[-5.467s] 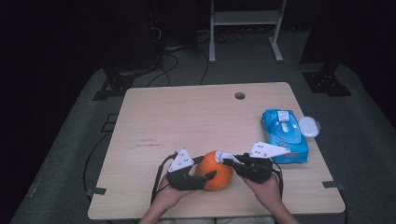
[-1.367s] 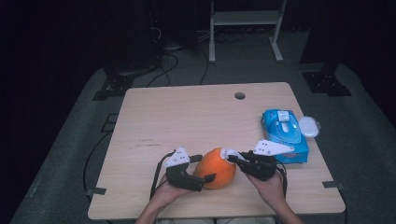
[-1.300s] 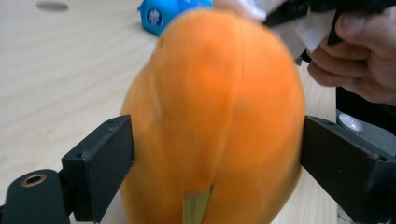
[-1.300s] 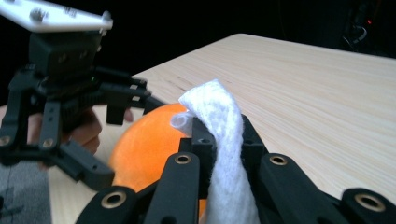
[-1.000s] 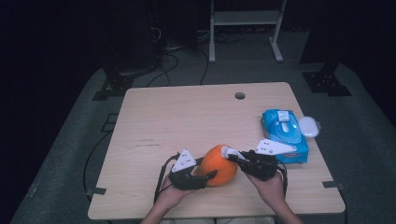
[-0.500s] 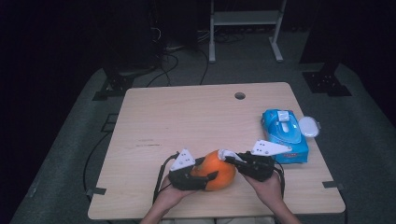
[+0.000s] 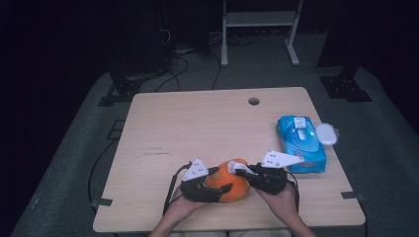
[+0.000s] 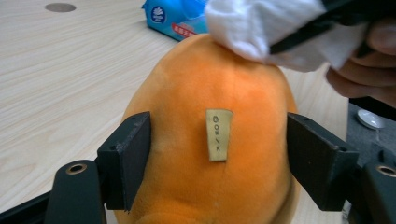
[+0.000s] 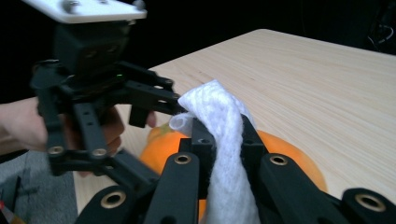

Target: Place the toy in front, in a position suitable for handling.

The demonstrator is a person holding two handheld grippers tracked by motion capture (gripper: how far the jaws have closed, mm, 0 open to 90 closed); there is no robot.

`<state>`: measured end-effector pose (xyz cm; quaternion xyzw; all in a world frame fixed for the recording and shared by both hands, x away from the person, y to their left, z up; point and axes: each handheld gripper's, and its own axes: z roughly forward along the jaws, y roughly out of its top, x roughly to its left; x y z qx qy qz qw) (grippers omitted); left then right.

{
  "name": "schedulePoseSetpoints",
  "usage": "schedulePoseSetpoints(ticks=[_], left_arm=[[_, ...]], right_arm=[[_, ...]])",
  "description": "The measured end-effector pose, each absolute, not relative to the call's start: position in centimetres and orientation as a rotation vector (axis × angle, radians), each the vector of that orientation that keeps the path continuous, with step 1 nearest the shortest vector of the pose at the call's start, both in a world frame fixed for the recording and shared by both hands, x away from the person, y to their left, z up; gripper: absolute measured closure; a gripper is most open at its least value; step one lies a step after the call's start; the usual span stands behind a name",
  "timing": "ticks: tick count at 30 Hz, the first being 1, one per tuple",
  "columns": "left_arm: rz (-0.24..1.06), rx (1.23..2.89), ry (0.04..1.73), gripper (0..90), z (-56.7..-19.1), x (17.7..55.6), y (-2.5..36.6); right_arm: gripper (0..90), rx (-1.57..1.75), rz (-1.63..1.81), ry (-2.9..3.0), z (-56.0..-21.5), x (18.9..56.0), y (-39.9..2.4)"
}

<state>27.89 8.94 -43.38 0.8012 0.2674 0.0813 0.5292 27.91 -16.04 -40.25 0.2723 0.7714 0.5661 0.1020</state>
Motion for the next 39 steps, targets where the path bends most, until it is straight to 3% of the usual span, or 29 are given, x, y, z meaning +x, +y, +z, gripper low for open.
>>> schedulePoseSetpoints(ticks=[6,12,19,22,28,34,39], left_arm=[[0.189,1.918,0.63,25.6,-43.4,28.0,9.0],[0.19,1.928,0.613,26.7,-43.4,27.9,8.8],[0.114,1.942,0.611,14.7,-43.3,28.7,10.3],[0.107,1.983,0.606,14.7,-44.2,28.8,9.9],[0.182,2.008,0.59,36.5,-44.1,28.5,9.3],[0.182,2.024,0.594,40.4,-44.3,28.3,9.7],[0.181,2.02,0.589,41.2,-44.3,28.4,9.6]], right_arm=[[81.1,0.942,1.7,2.238,-41.2,29.3,-18.0],[81.0,0.819,1.667,2.274,-40.3,28.0,-16.2],[81.1,0.894,1.659,2.254,-40.9,28.8,-17.5],[81.0,0.943,1.688,2.24,-41.3,29.5,-18.1],[81.1,1.058,1.728,2.216,-41.9,30.3,-19.4],[81.0,0.899,1.673,2.266,-40.6,28.7,-17.2],[81.0,1.03,1.673,2.219,-41.7,30.1,-19.4]])
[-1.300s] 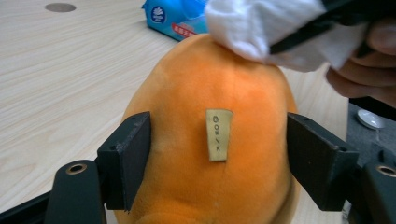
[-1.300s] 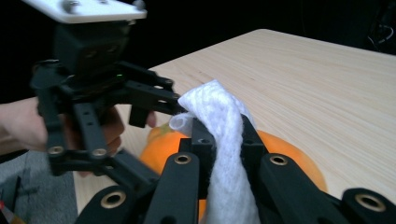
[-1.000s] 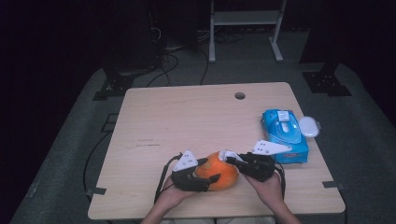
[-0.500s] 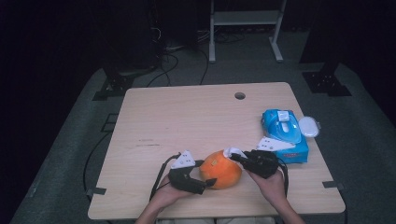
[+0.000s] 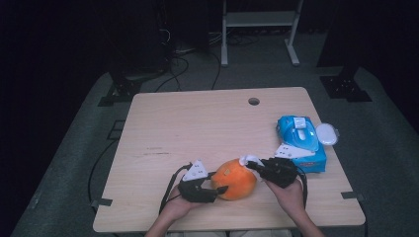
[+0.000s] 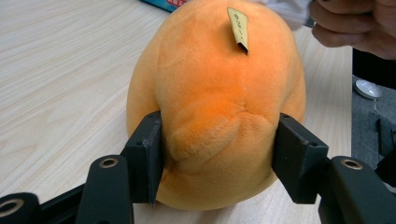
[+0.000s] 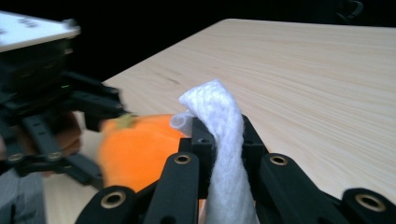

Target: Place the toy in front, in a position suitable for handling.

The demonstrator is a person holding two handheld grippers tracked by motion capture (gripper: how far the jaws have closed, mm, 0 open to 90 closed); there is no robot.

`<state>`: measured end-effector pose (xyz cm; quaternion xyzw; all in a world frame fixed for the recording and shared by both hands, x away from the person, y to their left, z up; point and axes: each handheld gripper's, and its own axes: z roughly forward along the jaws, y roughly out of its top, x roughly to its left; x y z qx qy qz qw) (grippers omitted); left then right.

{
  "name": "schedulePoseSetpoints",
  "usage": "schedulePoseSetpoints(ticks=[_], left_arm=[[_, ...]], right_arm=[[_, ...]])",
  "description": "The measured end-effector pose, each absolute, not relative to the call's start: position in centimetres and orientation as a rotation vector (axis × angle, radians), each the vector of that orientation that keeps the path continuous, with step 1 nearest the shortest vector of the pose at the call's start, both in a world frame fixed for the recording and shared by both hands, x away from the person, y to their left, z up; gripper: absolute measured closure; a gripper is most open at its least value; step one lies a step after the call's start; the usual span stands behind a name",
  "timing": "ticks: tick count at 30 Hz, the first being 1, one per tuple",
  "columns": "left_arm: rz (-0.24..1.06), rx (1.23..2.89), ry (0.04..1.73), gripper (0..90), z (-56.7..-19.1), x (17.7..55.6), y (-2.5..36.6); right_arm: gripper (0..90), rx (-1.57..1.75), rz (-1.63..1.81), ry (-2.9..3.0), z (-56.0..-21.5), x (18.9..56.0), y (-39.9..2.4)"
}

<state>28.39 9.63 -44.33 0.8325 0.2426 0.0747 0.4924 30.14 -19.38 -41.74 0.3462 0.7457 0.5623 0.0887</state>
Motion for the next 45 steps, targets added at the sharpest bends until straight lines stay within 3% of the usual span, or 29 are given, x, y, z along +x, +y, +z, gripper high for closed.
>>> schedulePoseSetpoints(ticks=[14,19,25,32,38,45], left_arm=[[0.163,2.015,0.587,41.5,-44.5,28.5,10.2],[0.152,2.009,0.59,41.3,-44.7,28.7,10.4],[0.152,2.005,0.594,41.1,-44.6,28.7,10.3],[0.156,2.004,0.591,41.1,-44.7,28.7,10.3],[0.175,2.01,0.582,41.0,-44.5,28.5,9.9],[0.196,2.001,0.589,41.1,-44.4,28.3,9.6]], right_arm=[[81.0,1.091,1.639,2.195,-42.3,30.7,-20.6],[81.0,0.968,1.66,2.217,-40.9,29.5,-19.4],[81.1,1.08,1.652,2.214,-42.3,30.7,-20.5],[81.0,0.893,1.695,2.26,-40.5,29.0,-17.9],[81.0,1.027,1.699,2.236,-41.6,30.2,-19.6],[81.0,0.792,1.662,2.313,-40.0,28.0,-15.9]])
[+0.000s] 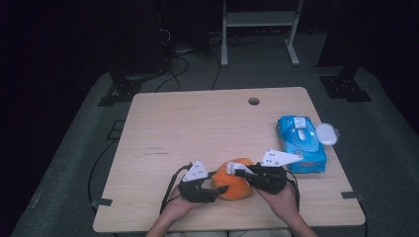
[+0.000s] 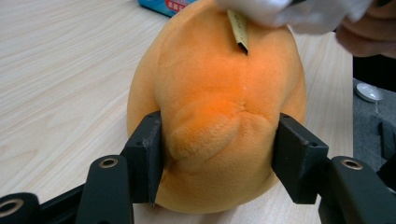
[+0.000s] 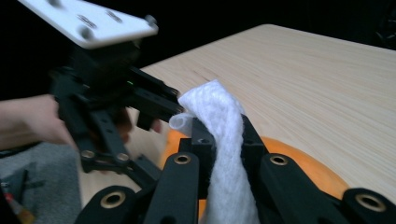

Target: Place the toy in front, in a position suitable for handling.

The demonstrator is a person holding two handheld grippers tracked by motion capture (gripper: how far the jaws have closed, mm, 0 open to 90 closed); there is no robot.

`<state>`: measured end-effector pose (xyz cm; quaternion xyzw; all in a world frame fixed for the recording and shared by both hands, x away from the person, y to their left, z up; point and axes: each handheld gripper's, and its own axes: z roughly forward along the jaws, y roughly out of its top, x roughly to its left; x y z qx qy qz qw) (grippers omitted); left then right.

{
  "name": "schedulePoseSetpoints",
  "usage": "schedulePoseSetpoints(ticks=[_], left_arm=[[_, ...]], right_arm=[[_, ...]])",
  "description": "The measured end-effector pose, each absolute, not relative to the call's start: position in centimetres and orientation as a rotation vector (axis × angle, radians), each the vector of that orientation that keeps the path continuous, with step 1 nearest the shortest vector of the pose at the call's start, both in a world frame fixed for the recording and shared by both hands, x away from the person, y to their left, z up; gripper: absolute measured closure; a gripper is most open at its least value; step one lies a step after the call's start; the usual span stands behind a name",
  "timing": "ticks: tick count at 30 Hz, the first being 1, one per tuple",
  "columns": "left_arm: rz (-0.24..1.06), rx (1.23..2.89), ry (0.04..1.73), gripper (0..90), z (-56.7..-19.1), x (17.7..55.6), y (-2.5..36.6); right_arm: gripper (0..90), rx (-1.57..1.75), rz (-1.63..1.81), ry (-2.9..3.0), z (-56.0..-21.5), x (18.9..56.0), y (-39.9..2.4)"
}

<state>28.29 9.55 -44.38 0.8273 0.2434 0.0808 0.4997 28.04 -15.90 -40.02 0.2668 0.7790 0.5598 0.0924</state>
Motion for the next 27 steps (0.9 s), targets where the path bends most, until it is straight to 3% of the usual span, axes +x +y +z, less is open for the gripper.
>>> schedulePoseSetpoints(ticks=[6,12,18,23,27], left_arm=[[0.216,1.988,0.58,41.6,-44.0,28.1,9.2],[0.25,1.988,0.58,42.9,-43.6,27.5,8.7],[0.26,1.964,0.576,42.9,-42.6,27.1,8.9],[0.248,1.948,0.573,43.8,-42.2,26.9,8.8],[0.231,1.938,0.588,43.9,-42.3,27.0,9.1]], right_arm=[[80.9,0.915,1.617,2.245,-41.0,29.4,-18.4],[80.9,0.74,1.637,2.298,-39.7,27.7,-15.9],[80.9,0.865,1.669,2.247,-40.0,28.8,-18.1],[80.8,0.735,1.711,2.277,-39.1,27.5,-16.4],[80.8,0.783,1.663,2.295,-40.3,28.3,-16.5]])
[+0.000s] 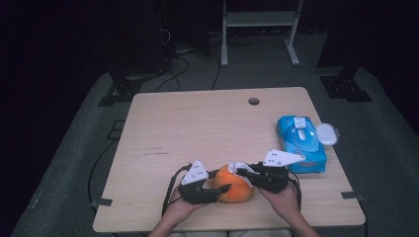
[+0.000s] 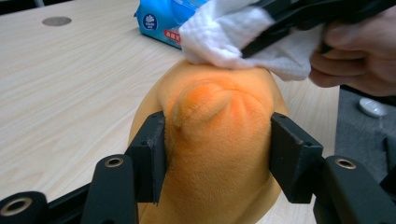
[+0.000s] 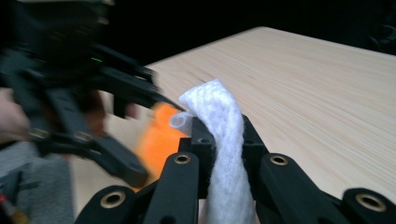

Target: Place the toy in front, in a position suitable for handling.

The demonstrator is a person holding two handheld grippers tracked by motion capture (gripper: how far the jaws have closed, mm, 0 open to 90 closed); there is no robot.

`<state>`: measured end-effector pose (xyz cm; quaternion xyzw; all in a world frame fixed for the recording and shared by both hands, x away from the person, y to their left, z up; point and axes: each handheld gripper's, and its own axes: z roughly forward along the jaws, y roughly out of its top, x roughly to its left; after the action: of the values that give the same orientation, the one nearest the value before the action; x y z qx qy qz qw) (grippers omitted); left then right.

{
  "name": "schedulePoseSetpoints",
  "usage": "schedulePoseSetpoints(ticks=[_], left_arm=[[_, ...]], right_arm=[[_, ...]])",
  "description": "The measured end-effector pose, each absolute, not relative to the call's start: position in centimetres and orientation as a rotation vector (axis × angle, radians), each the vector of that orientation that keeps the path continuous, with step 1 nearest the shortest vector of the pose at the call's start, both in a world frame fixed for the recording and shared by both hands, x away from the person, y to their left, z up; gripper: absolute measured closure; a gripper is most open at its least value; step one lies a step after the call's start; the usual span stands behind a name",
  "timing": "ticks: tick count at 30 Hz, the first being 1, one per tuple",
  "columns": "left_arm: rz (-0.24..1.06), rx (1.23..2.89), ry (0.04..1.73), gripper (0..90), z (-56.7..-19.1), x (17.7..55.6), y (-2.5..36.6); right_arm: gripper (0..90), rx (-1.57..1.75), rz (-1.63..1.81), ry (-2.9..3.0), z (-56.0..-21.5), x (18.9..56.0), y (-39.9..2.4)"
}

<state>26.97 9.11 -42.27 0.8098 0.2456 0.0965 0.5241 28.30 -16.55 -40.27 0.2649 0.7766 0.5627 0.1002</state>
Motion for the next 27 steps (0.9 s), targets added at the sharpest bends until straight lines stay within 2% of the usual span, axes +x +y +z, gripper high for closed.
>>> schedulePoseSetpoints(ticks=[4,9,17,22,27], left_arm=[[0.24,1.939,0.583,44.3,-42.2,27.0,9.0],[0.26,1.942,0.578,45.3,-42.5,26.9,8.8],[0.234,1.912,0.614,45.5,-42.2,27.3,9.6],[0.23,1.898,0.624,45.6,-42.2,27.5,9.8],[0.237,1.903,0.635,45.5,-42.3,27.6,10.2]], right_arm=[[80.8,0.829,1.661,2.268,-40.1,28.4,-17.2],[80.8,0.723,1.694,2.295,-39.2,27.3,-15.9],[80.8,0.898,1.648,2.253,-40.8,29.3,-18.2],[80.8,0.866,1.666,2.251,-40.3,28.8,-17.8],[80.8,0.951,1.626,2.252,-41.8,29.9,-18.8]])
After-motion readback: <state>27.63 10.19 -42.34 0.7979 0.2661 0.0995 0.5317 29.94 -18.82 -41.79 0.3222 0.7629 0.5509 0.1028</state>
